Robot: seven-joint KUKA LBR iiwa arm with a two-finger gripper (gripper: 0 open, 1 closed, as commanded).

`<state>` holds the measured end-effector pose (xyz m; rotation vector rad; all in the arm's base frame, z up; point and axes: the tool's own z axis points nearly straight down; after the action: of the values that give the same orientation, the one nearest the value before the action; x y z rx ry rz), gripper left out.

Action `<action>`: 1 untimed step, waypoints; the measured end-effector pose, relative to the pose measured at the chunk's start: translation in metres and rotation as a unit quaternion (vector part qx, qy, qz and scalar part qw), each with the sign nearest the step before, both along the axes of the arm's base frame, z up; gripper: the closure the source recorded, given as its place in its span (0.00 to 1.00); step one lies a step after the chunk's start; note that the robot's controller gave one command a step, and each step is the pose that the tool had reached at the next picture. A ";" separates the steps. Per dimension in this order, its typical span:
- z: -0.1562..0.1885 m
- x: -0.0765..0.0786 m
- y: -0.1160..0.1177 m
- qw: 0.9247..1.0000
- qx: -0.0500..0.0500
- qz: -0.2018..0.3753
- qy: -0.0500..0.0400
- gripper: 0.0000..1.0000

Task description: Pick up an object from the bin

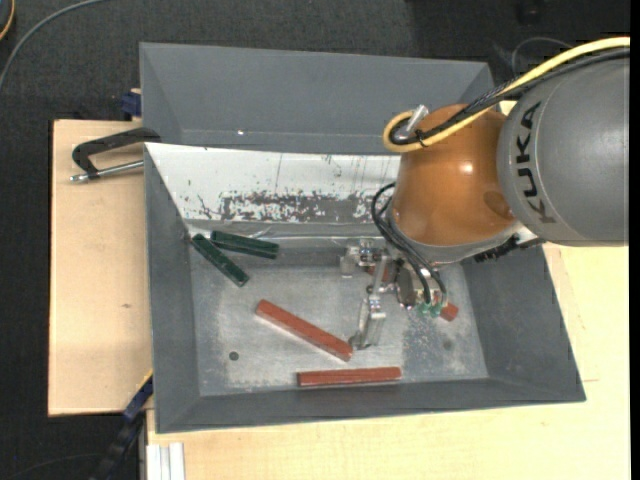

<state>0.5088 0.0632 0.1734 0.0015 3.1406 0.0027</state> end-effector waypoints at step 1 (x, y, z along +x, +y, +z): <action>-0.106 -0.003 0.014 1.000 0.000 0.009 0.003 0.00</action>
Offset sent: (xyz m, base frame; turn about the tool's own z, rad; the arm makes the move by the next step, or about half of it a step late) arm -0.0024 0.0134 -0.1029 -0.0170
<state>0.5054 0.0777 0.0674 -0.0268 3.1470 0.0014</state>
